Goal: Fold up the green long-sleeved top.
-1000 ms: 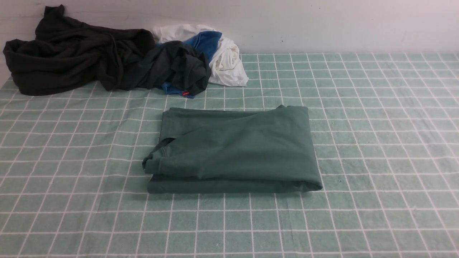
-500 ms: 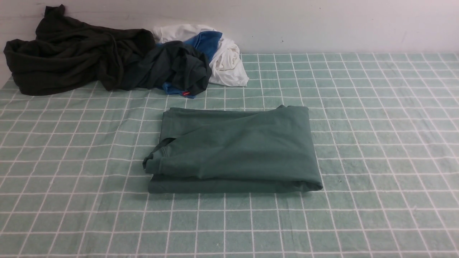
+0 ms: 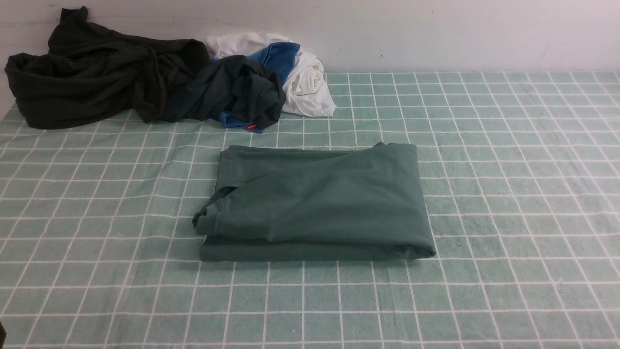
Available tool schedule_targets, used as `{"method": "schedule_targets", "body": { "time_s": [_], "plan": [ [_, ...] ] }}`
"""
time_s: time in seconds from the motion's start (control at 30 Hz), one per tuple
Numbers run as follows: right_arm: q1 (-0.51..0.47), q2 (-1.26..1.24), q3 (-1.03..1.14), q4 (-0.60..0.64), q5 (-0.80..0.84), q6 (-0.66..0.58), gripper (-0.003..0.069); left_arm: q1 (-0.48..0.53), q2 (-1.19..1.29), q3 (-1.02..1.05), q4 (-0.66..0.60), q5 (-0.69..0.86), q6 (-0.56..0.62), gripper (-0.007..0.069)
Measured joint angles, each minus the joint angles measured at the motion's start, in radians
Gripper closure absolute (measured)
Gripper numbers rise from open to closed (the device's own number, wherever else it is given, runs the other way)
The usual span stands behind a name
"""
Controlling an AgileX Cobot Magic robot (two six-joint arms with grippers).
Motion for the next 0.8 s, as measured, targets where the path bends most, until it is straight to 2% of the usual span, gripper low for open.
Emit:
{"method": "schedule_targets", "body": {
  "time_s": [0.33, 0.8],
  "plan": [
    [0.0, 0.0, 0.0, -0.001, 0.002, 0.0, 0.0673, 0.008, -0.011, 0.015, -0.028, 0.054, 0.188, 0.0627],
    [0.0, 0.0, 0.0, -0.001, 0.002, 0.0, 0.0673, 0.009, -0.011, 0.015, -0.031, 0.054, 0.21, 0.0627]
  ]
}}
